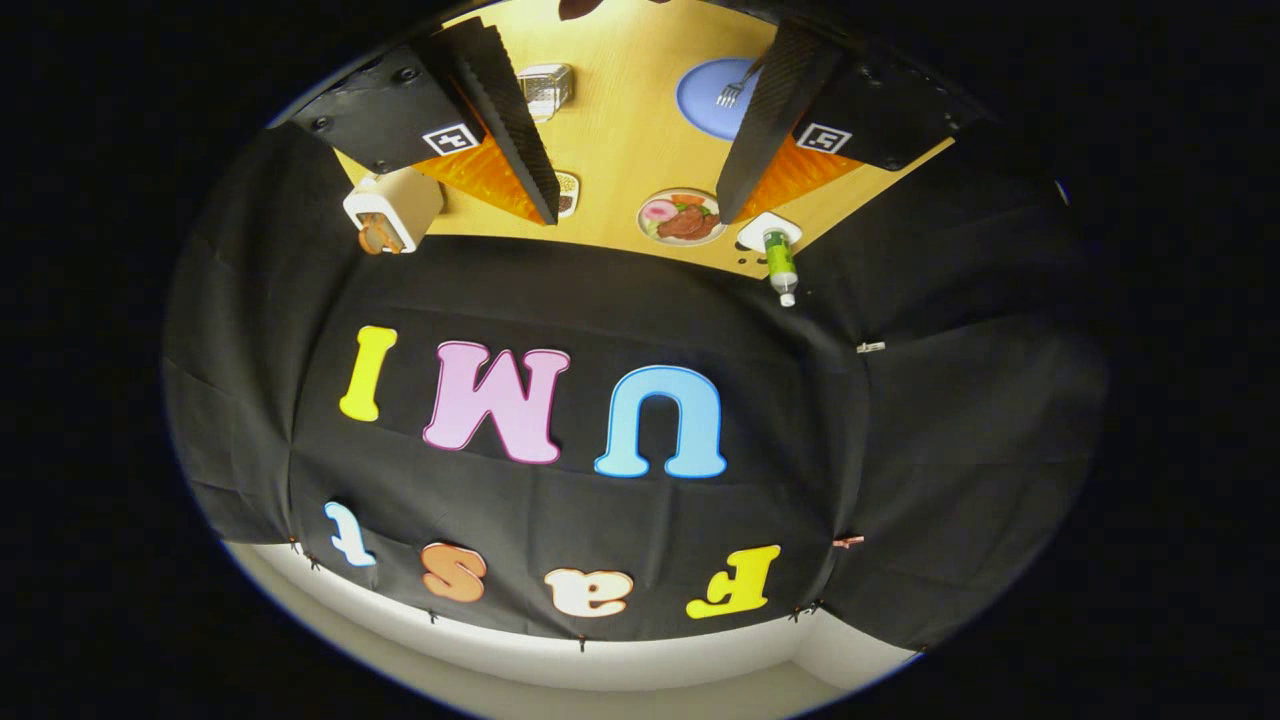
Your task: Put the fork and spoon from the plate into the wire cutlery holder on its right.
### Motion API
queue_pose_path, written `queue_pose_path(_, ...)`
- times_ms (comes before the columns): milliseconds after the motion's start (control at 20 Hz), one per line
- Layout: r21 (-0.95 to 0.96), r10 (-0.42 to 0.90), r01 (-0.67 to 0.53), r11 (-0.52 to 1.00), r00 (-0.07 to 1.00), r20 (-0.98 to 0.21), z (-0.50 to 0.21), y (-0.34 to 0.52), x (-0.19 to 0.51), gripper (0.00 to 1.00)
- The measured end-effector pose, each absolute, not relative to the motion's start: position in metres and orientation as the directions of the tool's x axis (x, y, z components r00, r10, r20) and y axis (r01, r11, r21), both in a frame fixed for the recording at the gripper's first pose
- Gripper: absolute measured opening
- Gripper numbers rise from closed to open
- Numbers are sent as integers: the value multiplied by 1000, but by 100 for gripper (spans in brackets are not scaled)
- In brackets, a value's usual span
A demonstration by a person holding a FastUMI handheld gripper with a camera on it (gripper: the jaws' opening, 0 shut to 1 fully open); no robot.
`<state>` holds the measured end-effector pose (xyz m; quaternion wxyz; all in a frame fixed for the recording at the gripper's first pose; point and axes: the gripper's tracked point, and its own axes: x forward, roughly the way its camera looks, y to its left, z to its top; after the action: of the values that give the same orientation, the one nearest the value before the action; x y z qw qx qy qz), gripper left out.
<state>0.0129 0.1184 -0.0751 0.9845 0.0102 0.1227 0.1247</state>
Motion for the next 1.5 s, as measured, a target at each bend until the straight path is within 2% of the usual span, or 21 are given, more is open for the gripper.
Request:
queue_pose_path(300, 102, 302, -286, 953, 849, -433, -135, 150, 7, 99)
queue_pose_path(700, 218, 381, -327, 920, 610, -695, -249, 198, -19, 98)
queue_pose_path(950, 265, 396, -320, 910, 476, -785, -316, 230, -24, 95)
queue_pose_path(1000, 273, 394, -311, 911, 453, -800, -327, 236, -23, 86)
queue_pose_path(1100, 283, 388, -293, 913, 414, -824, -350, 249, -19, 78)
queue_pose_path(1500, 253, 312, -226, 941, 282, -907, -422, 269, -19, 78)
